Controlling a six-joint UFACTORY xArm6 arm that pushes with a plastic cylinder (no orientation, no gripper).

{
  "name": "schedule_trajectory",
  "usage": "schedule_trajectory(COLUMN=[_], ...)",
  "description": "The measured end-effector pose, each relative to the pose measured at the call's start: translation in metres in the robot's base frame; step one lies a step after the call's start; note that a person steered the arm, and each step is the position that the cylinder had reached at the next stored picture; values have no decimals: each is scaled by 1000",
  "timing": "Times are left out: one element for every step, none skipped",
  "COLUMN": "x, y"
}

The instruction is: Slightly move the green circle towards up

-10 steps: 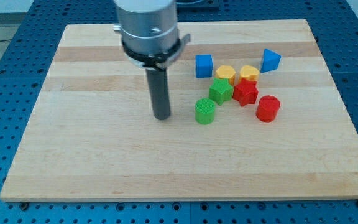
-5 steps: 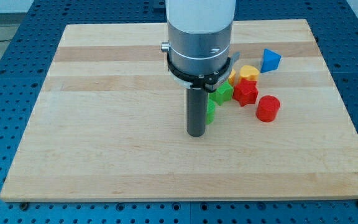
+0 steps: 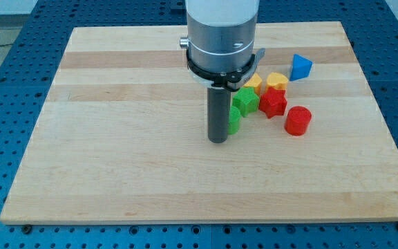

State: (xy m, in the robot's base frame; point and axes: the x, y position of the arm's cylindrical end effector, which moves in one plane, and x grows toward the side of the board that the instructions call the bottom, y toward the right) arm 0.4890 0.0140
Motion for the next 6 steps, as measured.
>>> schedule_trajectory(x=[-2,-3,-7,-7,-10,-10], y=[0,0,0,0,2,2])
